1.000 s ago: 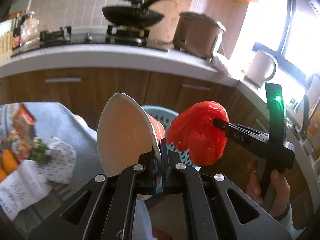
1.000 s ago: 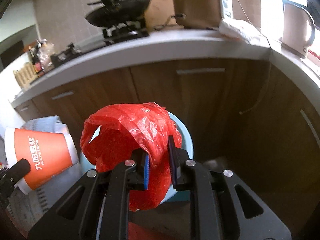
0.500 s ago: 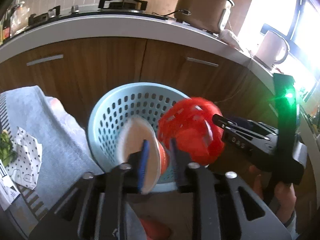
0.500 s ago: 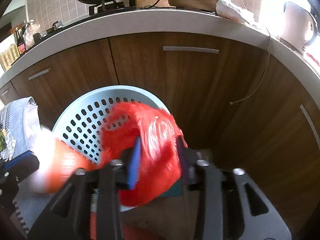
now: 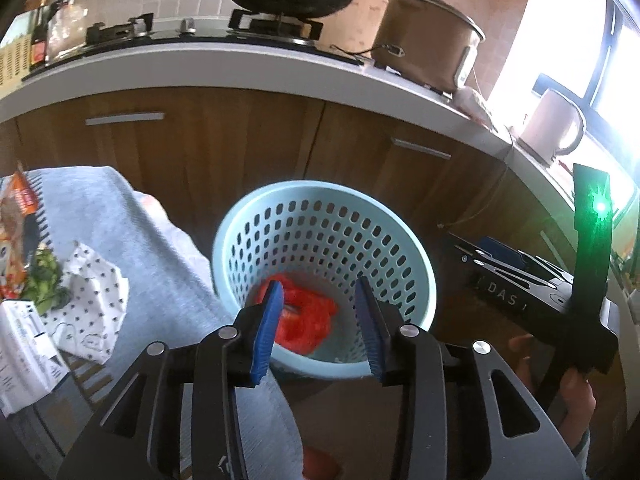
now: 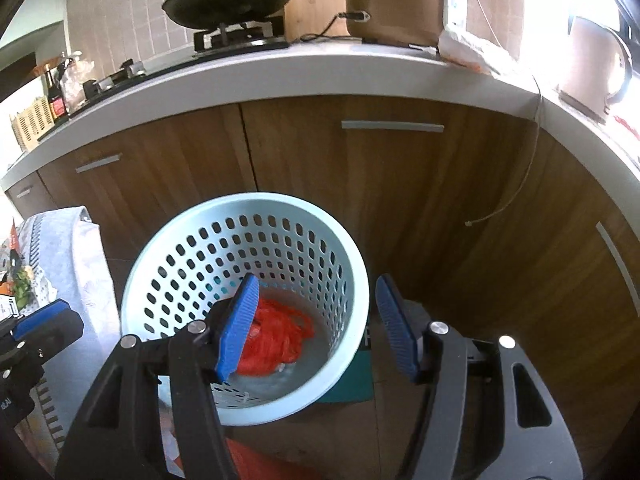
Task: Collect trash
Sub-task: 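Move both tools back from the basket to the white cartons on the table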
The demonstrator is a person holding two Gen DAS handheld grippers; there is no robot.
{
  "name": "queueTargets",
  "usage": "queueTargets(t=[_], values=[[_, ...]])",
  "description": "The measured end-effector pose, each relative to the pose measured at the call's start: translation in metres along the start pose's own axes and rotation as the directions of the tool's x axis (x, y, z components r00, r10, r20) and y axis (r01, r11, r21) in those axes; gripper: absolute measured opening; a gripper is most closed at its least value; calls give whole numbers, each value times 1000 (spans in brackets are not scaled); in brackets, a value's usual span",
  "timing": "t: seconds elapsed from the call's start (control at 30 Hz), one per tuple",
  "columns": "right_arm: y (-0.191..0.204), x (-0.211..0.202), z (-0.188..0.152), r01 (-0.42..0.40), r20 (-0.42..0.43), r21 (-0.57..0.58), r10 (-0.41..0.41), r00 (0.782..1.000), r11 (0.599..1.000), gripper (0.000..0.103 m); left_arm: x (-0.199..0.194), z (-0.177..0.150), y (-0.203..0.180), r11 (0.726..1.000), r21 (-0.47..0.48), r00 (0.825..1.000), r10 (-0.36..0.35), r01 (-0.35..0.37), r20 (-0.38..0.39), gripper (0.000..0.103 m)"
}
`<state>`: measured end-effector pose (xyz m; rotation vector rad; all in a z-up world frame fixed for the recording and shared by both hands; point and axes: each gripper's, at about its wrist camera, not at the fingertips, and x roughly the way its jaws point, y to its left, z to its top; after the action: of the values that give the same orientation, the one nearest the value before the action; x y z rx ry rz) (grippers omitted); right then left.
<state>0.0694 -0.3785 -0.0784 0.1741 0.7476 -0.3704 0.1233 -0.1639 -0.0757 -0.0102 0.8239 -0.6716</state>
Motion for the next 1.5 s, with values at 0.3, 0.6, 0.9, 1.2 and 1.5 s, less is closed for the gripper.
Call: queueTargets(t=[0.3,0.6,0.9,1.2,1.5], values=[[42,-38,7,-78,66,-57,82,994,995,57,-57,-9,28,997,-67,995,44,-39,87,41],[120,-78,-6,-247,90,-185,267,960,951,57,-144,-39,89,963,-191,958,224,-190,176,47],[209,-84,-36,-444,-13,-295,461,887,846,57,-229,-87,163,863,-359,879,439,-355,187,52],[257,-62,-45,-538,-133,-298,524,841,789,57,-264,-123,233,792,-477,866,486,-382,113,65],[273,-52,-58,-577,-219,-300,534,817,760,57,-236,-129,226,866,-419,936,340,-274,90,70]])
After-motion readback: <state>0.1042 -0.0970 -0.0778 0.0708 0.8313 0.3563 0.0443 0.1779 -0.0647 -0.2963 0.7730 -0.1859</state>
